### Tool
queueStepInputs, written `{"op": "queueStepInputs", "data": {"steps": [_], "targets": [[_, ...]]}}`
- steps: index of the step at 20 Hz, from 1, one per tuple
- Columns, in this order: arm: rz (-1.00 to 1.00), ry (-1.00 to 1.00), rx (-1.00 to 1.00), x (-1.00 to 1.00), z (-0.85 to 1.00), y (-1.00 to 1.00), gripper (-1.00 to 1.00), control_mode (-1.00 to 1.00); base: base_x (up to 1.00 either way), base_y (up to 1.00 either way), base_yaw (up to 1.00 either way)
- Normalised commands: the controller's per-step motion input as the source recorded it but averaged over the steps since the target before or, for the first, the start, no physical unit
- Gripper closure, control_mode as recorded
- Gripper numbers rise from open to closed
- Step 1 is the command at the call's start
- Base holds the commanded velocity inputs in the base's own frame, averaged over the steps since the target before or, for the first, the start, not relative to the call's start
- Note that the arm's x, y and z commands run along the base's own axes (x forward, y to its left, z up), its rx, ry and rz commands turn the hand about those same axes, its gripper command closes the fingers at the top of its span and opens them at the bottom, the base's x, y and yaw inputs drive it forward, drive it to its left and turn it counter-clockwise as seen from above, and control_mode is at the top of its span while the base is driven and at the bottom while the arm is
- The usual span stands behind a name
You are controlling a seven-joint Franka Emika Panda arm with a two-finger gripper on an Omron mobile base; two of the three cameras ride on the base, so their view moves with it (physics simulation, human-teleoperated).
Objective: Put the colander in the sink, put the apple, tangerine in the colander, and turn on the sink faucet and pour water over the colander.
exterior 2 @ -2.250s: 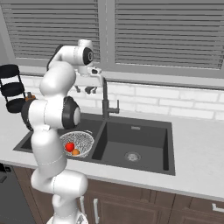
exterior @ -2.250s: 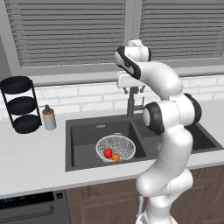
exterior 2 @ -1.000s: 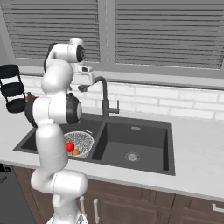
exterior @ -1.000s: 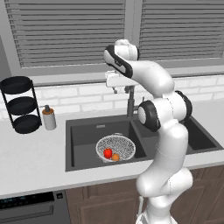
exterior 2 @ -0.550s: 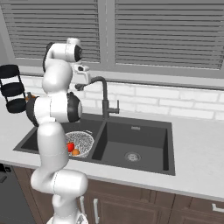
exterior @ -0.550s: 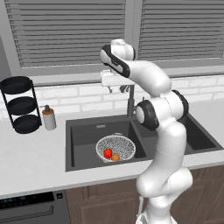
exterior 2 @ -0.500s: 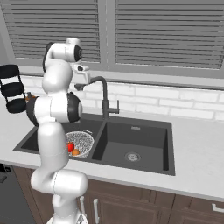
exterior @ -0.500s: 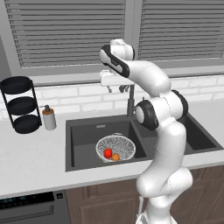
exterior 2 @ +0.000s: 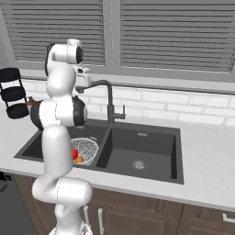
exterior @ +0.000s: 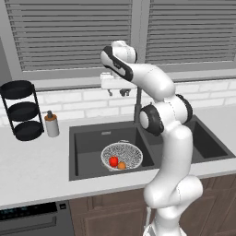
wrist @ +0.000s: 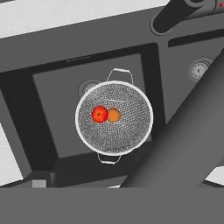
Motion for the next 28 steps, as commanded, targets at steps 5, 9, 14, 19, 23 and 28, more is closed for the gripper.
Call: {"op": "queueStepInputs", "data": {"steps": [5, 9, 14, 19, 23, 28], "targets": [[-0.01, -0.01, 0.0, 0.05, -0.01, 0.03, -1.0, -1.0, 0.0, 0.0, 0.0], [0.0, -0.03, 0.0, 0.08, -0.03, 0.0, -1.0, -1.0, 0.0, 0.0, 0.0], [0.0, -0.06, 0.0, 0.1, -0.03, 0.03, -1.0, -1.0, 0.0, 0.0, 0.0], [0.0, -0.02, 0.0, 0.0, 0.06, 0.0, -1.0, -1.0, 0.0, 0.0, 0.0], [0.0, 0.0, 0.0, 0.0, 0.26, -0.11, -1.0, -1.0, 0.0, 0.0, 0.0], [0.0, 0.0, 0.0, -0.02, 0.12, -0.23, -1.0, -1.0, 0.0, 0.0, 0.0]]}}
